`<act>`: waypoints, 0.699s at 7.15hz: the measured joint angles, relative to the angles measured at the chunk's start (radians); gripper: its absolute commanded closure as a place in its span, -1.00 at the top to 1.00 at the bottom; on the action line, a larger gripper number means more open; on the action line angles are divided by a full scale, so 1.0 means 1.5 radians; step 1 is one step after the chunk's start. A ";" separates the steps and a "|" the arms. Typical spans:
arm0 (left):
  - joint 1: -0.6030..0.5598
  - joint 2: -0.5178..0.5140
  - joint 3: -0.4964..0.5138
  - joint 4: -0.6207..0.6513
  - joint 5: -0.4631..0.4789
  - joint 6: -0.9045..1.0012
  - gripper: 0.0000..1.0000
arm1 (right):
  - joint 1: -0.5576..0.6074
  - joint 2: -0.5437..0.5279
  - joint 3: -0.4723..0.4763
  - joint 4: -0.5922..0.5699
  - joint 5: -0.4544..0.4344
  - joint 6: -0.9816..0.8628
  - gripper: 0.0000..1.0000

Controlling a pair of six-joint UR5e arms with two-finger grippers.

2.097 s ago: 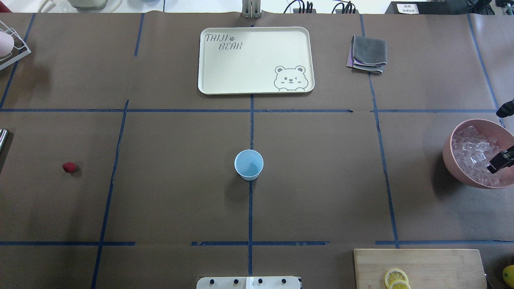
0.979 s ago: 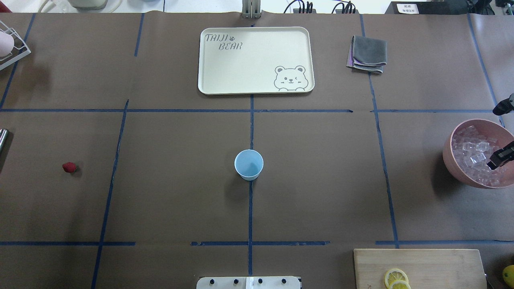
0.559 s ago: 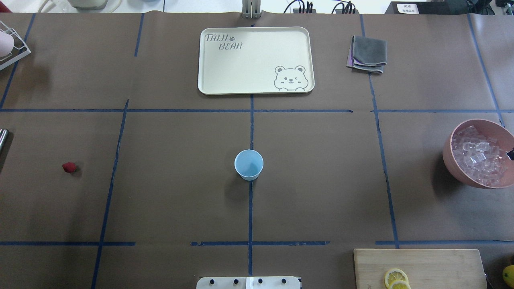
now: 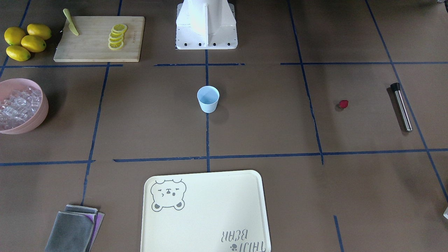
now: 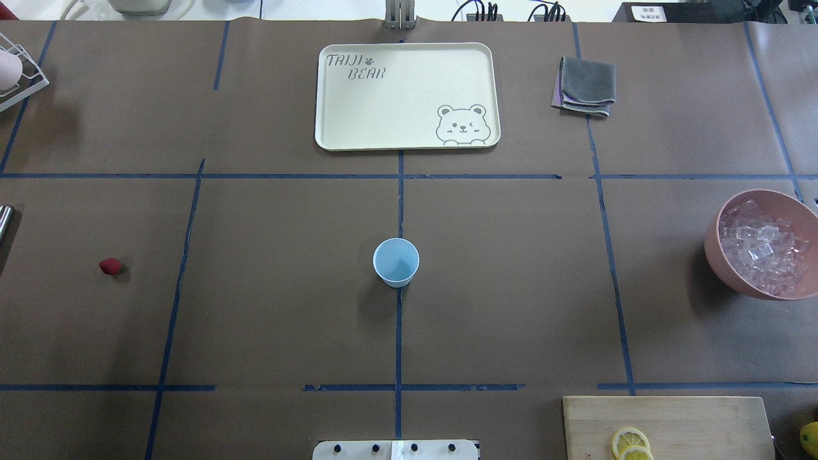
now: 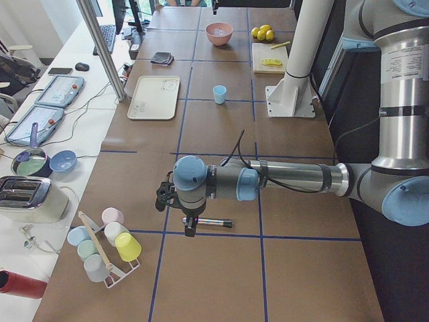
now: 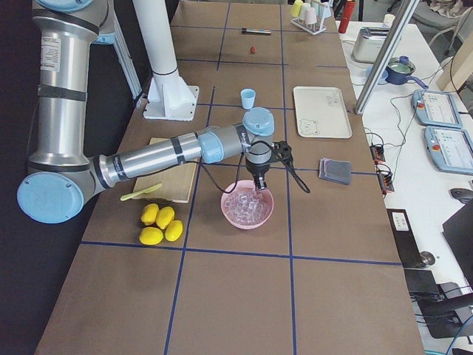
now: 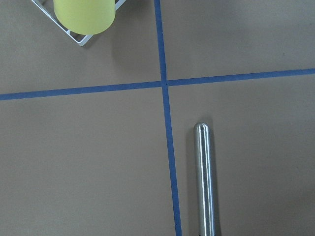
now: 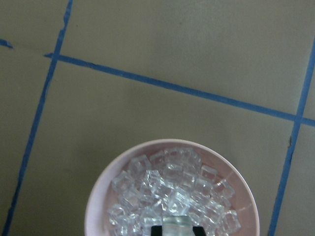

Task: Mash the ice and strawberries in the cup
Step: 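Carry the ice cube with the right gripper over the light-blue cup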

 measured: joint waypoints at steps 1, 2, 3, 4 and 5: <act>0.000 0.000 0.000 0.000 0.000 -0.001 1.00 | -0.028 0.048 -0.003 0.000 0.000 0.074 -1.00; 0.000 0.000 0.000 0.000 0.000 -0.001 1.00 | -0.071 0.098 -0.005 0.000 -0.002 0.159 -1.00; 0.000 0.000 0.000 0.000 0.000 -0.002 1.00 | -0.124 0.150 -0.007 -0.001 -0.008 0.251 -1.00; 0.000 0.000 0.001 0.000 0.000 -0.002 1.00 | -0.185 0.208 -0.007 -0.013 -0.031 0.341 -1.00; 0.000 0.000 0.001 0.000 0.000 -0.002 1.00 | -0.250 0.278 -0.007 -0.060 -0.076 0.420 -1.00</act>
